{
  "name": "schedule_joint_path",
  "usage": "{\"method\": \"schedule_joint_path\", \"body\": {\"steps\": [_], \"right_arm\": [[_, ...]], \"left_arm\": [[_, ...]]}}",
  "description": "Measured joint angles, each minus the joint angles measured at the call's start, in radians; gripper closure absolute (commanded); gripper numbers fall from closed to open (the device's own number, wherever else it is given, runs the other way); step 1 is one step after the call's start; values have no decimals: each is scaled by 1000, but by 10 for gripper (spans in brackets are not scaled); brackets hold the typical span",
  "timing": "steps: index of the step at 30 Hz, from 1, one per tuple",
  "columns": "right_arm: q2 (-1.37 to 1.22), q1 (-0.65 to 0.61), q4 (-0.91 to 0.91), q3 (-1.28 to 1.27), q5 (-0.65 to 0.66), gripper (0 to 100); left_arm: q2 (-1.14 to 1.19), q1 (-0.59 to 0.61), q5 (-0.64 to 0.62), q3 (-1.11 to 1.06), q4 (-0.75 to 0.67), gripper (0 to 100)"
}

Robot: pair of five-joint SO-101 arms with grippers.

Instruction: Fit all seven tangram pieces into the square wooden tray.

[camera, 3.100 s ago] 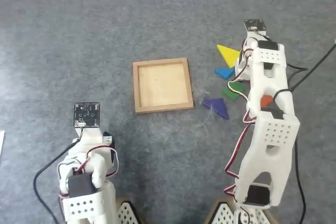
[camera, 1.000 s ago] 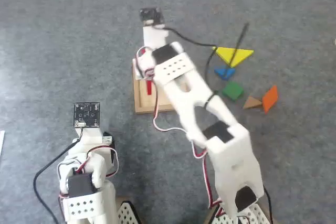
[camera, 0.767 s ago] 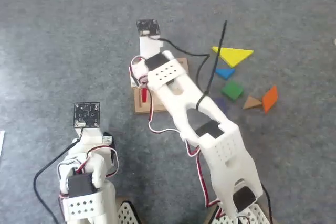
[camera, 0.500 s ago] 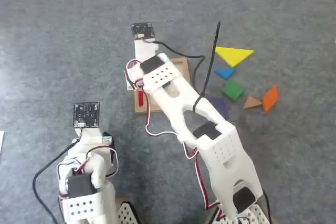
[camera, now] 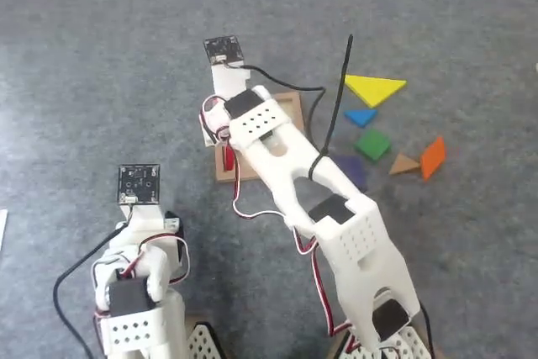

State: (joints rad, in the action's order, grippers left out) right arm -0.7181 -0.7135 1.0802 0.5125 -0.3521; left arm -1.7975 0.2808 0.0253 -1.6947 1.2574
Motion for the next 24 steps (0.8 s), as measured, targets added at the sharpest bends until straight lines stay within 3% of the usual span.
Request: {"method": "schedule_joint_path", "body": {"steps": [10,17,24], "right_arm": [[0,61,25,31,80,924],[25,77,124,32,138,916],[74,77,190,34,167,744]], "left_arm": [[0,0,0,0,0,919],[0,0,0,0,0,919],[0,0,0,0,0,919]]}}
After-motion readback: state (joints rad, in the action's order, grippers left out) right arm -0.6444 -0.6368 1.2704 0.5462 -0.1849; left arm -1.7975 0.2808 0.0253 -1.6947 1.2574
